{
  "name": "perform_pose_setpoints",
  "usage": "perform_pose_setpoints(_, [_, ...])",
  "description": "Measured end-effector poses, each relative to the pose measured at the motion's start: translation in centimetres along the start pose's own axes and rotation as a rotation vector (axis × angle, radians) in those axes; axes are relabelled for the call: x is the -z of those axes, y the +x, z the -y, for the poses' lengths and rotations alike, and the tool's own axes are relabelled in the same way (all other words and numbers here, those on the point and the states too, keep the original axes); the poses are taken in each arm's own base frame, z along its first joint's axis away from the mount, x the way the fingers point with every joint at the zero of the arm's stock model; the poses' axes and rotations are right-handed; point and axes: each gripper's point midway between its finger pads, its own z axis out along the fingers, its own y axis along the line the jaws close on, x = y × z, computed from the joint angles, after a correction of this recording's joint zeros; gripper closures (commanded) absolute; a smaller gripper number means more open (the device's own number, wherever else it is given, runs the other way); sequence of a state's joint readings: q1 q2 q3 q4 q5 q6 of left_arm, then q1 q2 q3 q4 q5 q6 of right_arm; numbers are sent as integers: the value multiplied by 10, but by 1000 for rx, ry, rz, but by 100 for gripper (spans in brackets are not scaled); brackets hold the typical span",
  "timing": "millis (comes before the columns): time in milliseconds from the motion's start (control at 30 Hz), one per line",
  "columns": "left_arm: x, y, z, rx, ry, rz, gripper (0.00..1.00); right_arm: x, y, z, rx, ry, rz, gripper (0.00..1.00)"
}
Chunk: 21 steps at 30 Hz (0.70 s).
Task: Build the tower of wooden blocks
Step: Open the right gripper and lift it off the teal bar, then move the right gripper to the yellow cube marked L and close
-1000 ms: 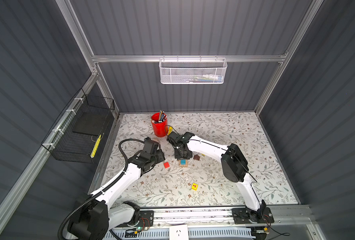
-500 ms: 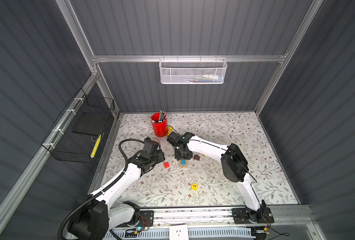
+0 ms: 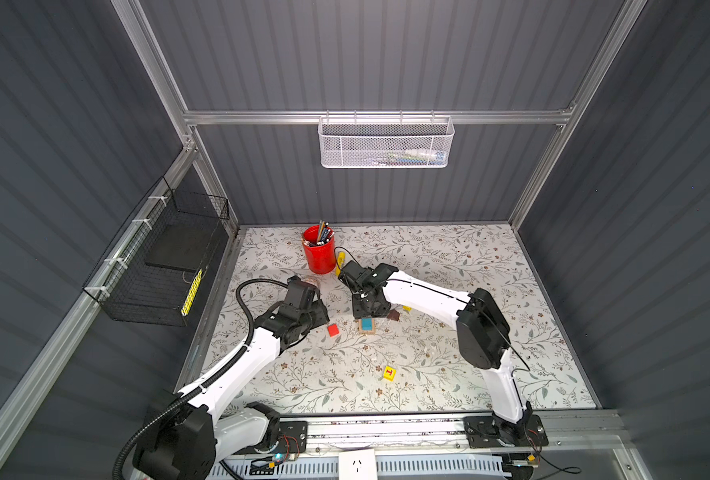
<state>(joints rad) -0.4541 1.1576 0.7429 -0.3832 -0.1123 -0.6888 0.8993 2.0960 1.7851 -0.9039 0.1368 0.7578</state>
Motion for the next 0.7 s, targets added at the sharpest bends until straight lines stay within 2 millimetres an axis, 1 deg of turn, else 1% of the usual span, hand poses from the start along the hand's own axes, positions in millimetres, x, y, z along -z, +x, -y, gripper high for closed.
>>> perform_pose_setpoints(133, [5,1,-1,-4,2,-3,44,30,0,5,51,-58,59,39])
perform_pose_setpoints(233, [10,3,0,-8,14,-11,42,42,11,15,102,-83,76,36])
perform_pose_setpoints(400, [18,9,2,-22,38,-32,39,47,47,34,219,-122,59,31])
perform_pose_setpoints(467, [21,13,2,-27,43,-48,38,47,68,38,283,-148,42,27])
perform_pose_setpoints(533, [24,16,1,-28,45,-59,38,46,88,39,344,-171,21,25])
perform_pose_setpoints(700, [34,20,6,-40,76,-62,37,39,128,36,470,-204,-11,24])
